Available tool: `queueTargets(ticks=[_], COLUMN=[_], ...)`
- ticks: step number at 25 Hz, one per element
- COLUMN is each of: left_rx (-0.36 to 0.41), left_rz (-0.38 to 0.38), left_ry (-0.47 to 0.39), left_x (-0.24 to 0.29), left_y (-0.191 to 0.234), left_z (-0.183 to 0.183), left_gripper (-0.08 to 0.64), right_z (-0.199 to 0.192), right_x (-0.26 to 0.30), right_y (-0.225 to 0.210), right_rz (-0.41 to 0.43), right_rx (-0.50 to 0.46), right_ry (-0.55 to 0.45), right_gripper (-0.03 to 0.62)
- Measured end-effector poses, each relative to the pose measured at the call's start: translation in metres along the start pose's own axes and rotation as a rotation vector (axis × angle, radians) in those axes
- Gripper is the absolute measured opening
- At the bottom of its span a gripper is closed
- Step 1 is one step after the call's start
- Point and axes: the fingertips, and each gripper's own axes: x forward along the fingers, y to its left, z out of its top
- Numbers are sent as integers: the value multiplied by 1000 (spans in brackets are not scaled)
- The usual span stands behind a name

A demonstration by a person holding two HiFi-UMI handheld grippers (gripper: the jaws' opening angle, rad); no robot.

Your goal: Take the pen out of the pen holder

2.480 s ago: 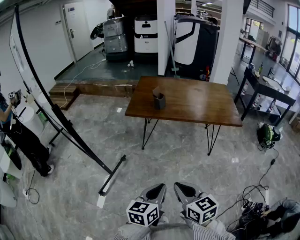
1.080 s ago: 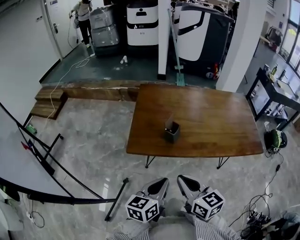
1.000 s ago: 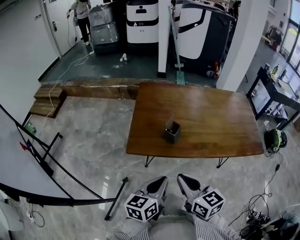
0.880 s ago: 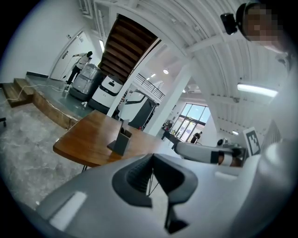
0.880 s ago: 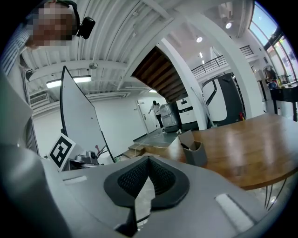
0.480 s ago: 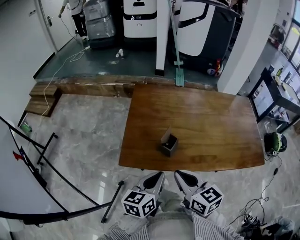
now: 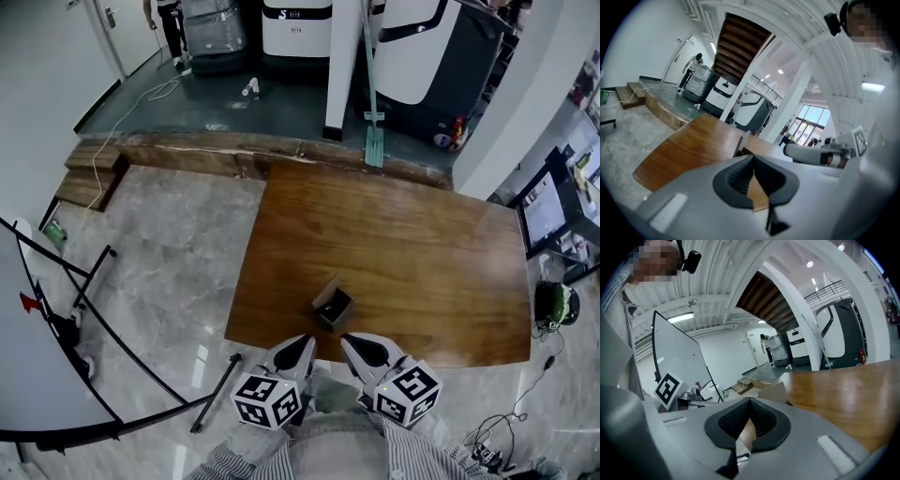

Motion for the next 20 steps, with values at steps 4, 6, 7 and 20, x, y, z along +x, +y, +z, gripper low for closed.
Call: queueTargets(ticks=[4, 6, 7, 20], left_rx=[-23, -39, -45, -53], left_rz=[47, 56, 60, 73], left_ry=[-1, 11, 16, 72], left_x=[9, 11, 12, 16], left_y=[9, 11, 12, 22], left_z=[-5, -10, -12, -10], left_gripper=[8, 8, 8, 8], right_z=[-2, -7, -9, -14], right_x=[9, 13, 15, 35], right_y=[-16, -20, -21, -14], right_rz=[20, 31, 36, 38], right_rx=[-2, 6, 8, 23], right_ry=[22, 36, 43, 76], right_gripper=[0, 0, 0, 0])
